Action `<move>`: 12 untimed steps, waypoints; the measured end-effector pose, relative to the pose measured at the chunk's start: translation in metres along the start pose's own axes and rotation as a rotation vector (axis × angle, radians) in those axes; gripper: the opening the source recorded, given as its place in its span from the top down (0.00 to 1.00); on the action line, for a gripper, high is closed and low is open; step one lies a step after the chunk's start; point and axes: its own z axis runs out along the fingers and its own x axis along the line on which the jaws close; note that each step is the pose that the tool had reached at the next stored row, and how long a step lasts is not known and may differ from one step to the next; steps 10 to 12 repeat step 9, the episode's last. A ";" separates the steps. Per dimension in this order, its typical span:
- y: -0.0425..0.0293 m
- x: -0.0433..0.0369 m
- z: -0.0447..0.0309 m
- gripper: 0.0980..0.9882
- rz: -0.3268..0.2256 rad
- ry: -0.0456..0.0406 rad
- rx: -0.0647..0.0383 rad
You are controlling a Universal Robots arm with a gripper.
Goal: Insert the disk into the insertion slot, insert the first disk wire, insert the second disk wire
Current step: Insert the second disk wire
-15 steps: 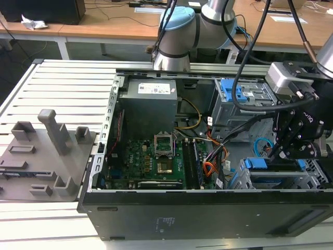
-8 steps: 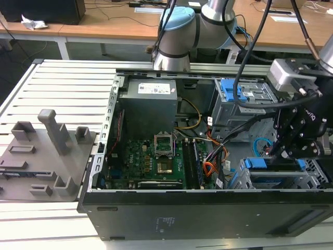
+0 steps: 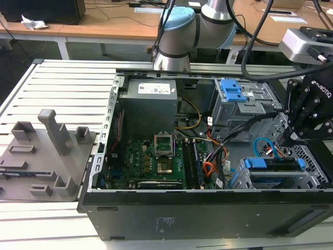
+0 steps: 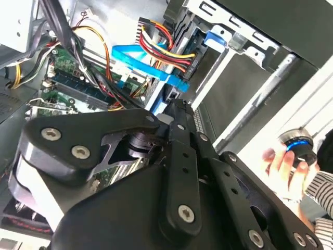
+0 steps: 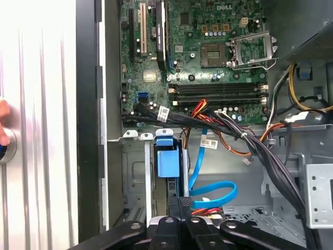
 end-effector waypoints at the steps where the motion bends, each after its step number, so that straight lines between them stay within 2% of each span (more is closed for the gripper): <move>1: 0.0003 0.0000 0.0001 0.99 0.000 -0.0006 0.000; 2: 0.0048 0.0003 0.0003 0.99 0.000 -0.0015 0.000; 3: 0.0056 0.0004 0.0003 0.99 0.000 -0.0015 0.000; 12: 0.0059 0.0004 0.0003 0.99 0.000 -0.0014 0.000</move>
